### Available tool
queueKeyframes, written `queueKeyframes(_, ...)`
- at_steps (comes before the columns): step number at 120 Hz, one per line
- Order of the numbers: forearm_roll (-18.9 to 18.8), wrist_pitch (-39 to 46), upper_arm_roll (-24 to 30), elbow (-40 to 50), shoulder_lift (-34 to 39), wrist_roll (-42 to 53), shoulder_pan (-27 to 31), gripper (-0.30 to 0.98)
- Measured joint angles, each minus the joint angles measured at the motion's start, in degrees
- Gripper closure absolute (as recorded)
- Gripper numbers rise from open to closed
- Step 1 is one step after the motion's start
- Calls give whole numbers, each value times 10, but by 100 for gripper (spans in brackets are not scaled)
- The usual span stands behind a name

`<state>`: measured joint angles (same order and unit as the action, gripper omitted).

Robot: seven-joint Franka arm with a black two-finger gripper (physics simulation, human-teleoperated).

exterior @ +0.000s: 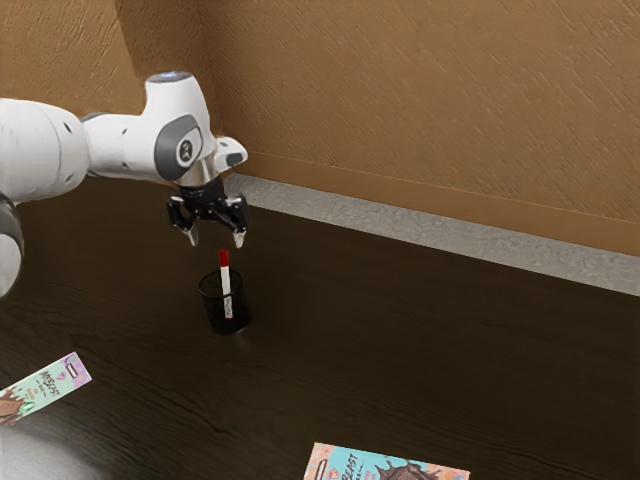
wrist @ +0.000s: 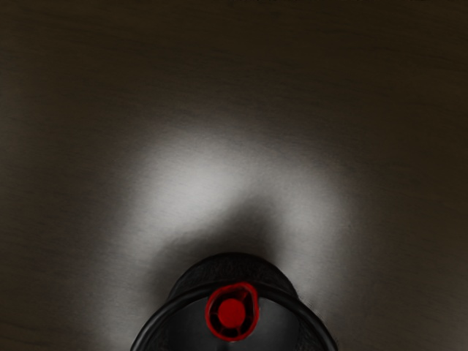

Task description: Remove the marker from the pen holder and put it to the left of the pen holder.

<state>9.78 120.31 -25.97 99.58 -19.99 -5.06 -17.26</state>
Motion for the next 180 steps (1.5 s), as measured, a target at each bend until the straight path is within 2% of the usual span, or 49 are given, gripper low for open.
queueKeyframes(40,2,50,0,1,-35,-12,0,3)
queueKeyframes(74,6,61,0,25,-28,-18,-2,6)
queueKeyframes(96,6,69,0,30,-28,-21,-4,17)
queueKeyframes(137,6,77,0,32,-22,-23,-8,46)
queueKeyframes(180,2,79,0,38,-18,-23,-8,68)
